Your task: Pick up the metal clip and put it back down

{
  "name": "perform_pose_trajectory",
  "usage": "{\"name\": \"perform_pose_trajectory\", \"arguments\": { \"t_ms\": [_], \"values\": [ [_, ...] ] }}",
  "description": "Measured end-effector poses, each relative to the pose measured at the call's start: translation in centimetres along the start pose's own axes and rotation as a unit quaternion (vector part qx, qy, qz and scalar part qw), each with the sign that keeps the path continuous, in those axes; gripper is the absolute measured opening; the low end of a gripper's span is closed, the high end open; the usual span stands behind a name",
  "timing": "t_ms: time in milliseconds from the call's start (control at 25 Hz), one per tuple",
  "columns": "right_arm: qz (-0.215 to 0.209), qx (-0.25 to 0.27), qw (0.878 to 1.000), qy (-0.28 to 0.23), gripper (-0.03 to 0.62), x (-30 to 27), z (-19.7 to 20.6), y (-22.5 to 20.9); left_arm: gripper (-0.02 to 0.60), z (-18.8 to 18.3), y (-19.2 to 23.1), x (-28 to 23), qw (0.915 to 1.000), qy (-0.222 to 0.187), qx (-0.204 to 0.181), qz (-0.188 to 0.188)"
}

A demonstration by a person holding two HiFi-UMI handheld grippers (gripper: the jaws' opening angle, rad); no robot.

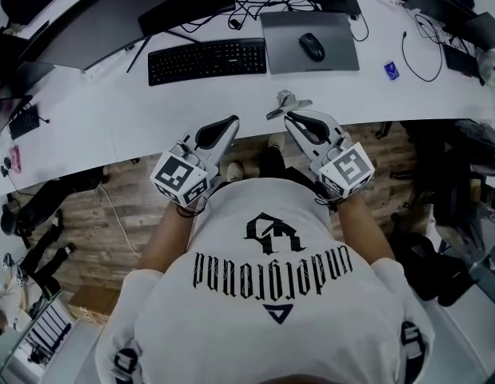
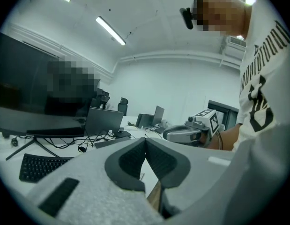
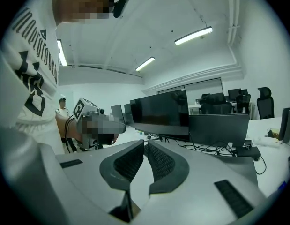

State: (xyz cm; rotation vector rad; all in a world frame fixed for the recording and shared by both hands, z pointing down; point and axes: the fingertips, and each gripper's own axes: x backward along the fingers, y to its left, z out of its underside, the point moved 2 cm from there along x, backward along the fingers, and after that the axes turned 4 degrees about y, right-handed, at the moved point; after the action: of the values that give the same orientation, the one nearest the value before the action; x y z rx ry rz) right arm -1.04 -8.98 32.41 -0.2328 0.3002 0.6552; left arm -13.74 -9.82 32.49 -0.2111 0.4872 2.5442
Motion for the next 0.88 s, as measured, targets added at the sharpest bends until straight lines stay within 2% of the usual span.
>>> {"name": "perform_pose_trajectory", "arguments": {
  "t_ms": [360, 680, 880],
  "values": [
    [-0.04, -0.007, 0.998, 0.038, 0.02, -0.8, 3.7, -6.4, 0.014, 1.6, 2.2, -5.6, 0.9988, 0.021, 0.022, -0.037],
    [-0.102, 0.0, 0.99, 0.099, 0.02, -2.8, 8.6, -9.7, 0.014, 4.0, 3.6, -8.5, 0.9956, 0.031, 0.024, -0.085],
    [-0.128, 0.003, 0.984, 0.122, 0.029, -3.7, 10.7, -11.0, 0.014, 6.4, 4.1, -10.4, 0.994, 0.044, 0.037, -0.093]
  ]
}}
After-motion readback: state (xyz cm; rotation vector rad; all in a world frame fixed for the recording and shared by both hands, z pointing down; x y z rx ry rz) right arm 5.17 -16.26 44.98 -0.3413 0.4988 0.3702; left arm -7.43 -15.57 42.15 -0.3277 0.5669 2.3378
